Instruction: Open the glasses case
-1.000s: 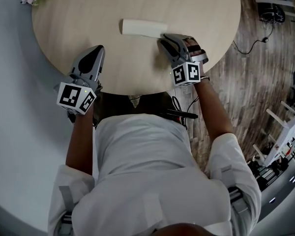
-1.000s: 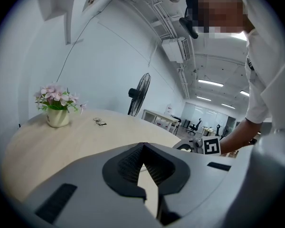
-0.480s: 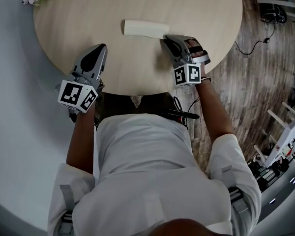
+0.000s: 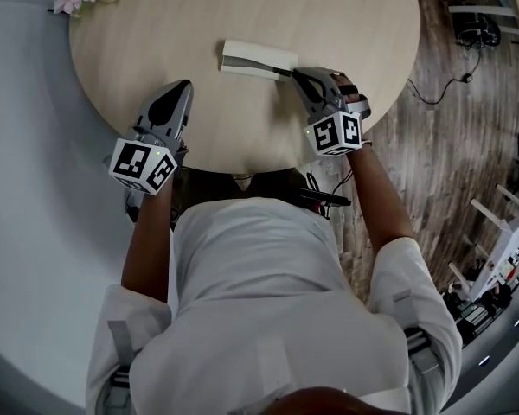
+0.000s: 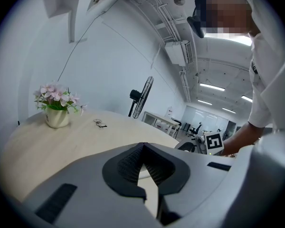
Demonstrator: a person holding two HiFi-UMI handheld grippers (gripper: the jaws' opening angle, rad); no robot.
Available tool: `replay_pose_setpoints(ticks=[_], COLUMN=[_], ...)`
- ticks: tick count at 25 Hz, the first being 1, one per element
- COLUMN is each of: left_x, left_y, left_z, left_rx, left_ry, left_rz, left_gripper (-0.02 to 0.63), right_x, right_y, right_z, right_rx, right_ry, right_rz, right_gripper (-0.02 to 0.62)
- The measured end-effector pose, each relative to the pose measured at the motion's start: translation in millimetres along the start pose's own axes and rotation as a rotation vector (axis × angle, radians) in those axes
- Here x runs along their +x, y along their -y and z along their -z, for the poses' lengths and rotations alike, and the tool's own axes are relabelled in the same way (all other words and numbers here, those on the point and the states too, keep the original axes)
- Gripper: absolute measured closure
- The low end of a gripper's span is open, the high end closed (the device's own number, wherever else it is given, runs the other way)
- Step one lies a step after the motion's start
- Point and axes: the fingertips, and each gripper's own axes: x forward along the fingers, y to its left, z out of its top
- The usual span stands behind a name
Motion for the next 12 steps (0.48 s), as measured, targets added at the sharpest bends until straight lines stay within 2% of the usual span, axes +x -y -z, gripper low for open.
replay_pose_setpoints(ticks=[5,9,12], left_x=[-2,-8,-13], left_y=[-1,1,1], left_z=[-16,-25,-27], left_rx=[0.018,0.024,0.023], left_ry=[0.015,0.02,0.022], left_rz=[-0.006,-0.012,-0.015], left_gripper=[0.594,0.594,0.594], right_x=[4,13,22], right_y=[28,48,59], right_z=[3,12,20], right_rx=[0.188,0.417,0.511], right_ry=[-0.027,-0.02,-0.022], right_rz=[-0.013,-0.057,-0.091], right_gripper=[0.563,0.563,0.563])
